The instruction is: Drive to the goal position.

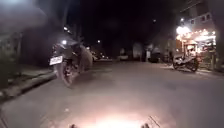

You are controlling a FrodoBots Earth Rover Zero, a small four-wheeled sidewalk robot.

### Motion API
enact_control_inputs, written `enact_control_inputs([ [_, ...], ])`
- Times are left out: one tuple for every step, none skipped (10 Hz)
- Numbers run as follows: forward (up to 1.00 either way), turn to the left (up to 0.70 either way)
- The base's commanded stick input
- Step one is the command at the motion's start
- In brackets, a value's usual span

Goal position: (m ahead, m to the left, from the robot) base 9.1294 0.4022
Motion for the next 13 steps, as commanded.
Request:
enact_control_inputs([
  [0.85, -0.34],
  [0.85, -0.19],
  [0.85, 0.0],
  [0.85, 0.0],
  [0.85, 0.0],
  [0.85, 0.0],
  [0.85, 0.0],
  [0.85, 0.0],
  [0.85, 0.0],
  [0.85, -0.15],
  [0.85, -0.34],
  [0.85, -0.34],
  [0.85, -0.18],
])
